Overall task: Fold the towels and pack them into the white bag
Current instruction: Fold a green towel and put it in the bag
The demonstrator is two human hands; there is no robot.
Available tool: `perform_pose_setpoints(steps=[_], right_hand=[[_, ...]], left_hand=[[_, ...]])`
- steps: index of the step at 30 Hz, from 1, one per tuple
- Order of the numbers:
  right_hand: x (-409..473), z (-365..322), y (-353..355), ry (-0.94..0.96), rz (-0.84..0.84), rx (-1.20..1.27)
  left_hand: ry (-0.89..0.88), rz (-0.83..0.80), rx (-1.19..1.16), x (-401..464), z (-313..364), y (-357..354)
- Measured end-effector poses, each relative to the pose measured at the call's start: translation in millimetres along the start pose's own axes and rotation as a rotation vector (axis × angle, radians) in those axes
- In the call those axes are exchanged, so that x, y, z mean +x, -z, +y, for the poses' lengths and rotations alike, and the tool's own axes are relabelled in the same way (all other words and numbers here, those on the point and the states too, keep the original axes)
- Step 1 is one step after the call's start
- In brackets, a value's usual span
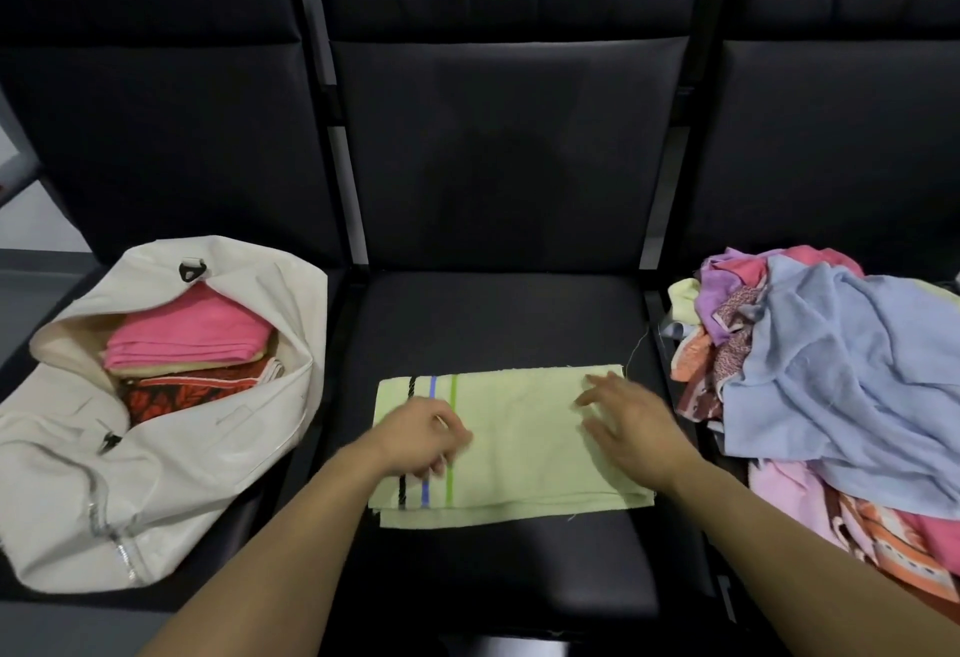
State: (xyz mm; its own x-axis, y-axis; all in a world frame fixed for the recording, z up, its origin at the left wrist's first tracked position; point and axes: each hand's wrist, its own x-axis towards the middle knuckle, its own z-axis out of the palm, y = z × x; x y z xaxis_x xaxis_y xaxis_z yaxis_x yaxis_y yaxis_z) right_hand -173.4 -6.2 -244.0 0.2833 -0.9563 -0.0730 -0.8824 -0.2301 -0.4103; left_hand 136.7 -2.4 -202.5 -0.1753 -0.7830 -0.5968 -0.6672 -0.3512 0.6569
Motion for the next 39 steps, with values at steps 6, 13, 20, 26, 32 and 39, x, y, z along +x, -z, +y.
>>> perform_pose_setpoints(steps=[6, 13, 20, 26, 32, 39], right_hand=[[-4.3, -12.7, -8.6, 0.015, -0.372, -0.209], [-15.3, -50.0, 7.8, -0.101, -0.49, -0.332], [-20.6, -48.2, 15.4, -0.031, -0.373, -0.079], [-52.5, -54.3, 6.8, 0.294, -0.605, -0.016], [-56.9, -34.0, -20.5, 0.369, -0.478, -0.061], [-45.8, -21.2, -15.5, 0.295, -0.354, -0.025]], left_hand=[[0.054, -0.241, 0.211, 9.4, 0.3, -35.6], [-0.045, 0.059, 0.609, 18.9, 3.8, -30.5], [-0.136, 0.17, 0.614, 15.0, 4.8, -46.3], [-0.33, -0.332, 0.589, -8.9, 15.2, -55.5], [-0.311, -0.282, 0.569, -2.9, -5.5, -60.9], [-0.407, -0.15, 0.652, 3.7, -10.0, -67.8]])
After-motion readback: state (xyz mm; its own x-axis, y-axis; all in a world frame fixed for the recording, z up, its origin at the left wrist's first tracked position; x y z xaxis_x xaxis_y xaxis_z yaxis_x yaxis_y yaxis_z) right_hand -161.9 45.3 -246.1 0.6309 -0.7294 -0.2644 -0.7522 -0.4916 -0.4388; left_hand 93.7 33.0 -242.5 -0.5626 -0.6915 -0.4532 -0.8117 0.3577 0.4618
